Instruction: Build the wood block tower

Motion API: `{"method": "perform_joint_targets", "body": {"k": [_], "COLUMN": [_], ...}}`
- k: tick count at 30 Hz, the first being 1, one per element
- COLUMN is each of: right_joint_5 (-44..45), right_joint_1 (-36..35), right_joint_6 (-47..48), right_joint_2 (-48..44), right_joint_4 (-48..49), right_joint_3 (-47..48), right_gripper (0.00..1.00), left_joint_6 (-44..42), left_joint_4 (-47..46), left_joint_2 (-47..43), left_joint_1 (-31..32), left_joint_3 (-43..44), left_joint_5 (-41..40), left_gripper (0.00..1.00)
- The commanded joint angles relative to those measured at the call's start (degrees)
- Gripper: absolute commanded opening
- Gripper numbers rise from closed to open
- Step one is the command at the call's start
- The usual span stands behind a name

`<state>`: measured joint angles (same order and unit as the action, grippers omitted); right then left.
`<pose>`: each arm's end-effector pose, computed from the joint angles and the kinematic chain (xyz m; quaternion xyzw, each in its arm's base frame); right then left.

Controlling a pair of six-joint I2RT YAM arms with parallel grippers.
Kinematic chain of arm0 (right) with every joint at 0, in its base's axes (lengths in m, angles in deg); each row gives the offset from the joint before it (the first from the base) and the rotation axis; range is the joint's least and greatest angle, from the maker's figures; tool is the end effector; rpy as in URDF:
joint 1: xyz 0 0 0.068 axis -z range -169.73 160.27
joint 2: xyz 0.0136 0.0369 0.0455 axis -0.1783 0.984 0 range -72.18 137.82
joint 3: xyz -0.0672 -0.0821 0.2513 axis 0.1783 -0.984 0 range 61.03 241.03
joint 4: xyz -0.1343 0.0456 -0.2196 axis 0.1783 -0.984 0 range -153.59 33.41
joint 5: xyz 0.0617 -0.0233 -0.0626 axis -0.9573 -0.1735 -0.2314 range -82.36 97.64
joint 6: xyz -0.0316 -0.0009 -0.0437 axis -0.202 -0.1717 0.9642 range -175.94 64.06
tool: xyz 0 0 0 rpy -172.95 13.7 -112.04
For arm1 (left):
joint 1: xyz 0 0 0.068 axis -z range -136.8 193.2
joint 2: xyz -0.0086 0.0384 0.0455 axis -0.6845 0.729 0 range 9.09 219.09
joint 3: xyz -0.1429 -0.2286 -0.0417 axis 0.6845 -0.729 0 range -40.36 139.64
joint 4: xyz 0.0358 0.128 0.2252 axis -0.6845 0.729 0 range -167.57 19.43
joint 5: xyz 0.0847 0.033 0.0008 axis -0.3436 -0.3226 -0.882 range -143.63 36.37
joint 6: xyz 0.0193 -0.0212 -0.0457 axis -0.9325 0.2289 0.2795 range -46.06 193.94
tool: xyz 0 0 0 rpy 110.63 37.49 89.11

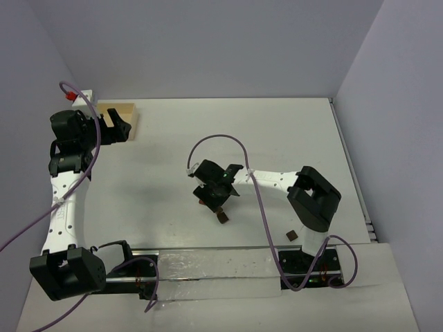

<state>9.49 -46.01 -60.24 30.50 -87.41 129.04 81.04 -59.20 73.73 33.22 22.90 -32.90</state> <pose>0.2002 0.2979 0.1813 -0.4251 0.8797 0.0935 0.1913 0.2527 0.0316 0.3698 -0.0171 0.8110 -0.1329 0.5695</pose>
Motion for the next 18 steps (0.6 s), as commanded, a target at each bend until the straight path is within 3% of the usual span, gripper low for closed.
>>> {"method": "perform_joint_targets", "body": {"k": [1, 13, 18], "right_joint_5": [-0.9, -1.5, -3.2], "right_joint_1": [0.0, 0.0, 0.0], "right_joint_6": [1.1, 2.1, 2.9], "right_joint_2": [1.5, 4.2, 3.7], "right_joint_4": [2.0, 2.8, 3.0], "right_joint_3": [2.5, 3.7, 2.9], "right_gripper": [0.63, 0.62, 0.52], "left_joint_6": [-0.6, -1.2, -1.3], "left_joint_4": [-0.6, -0.6, -0.8], "left_joint_2": [0.2, -0.2, -0.4], "left_joint_1": [-0.5, -0.5, -0.5], "left_joint_3": [3.2, 2.7, 2.5], "left_joint_5": [2.5, 1.2, 1.6], "left_gripper": [0.97, 0.98, 0.98]}}
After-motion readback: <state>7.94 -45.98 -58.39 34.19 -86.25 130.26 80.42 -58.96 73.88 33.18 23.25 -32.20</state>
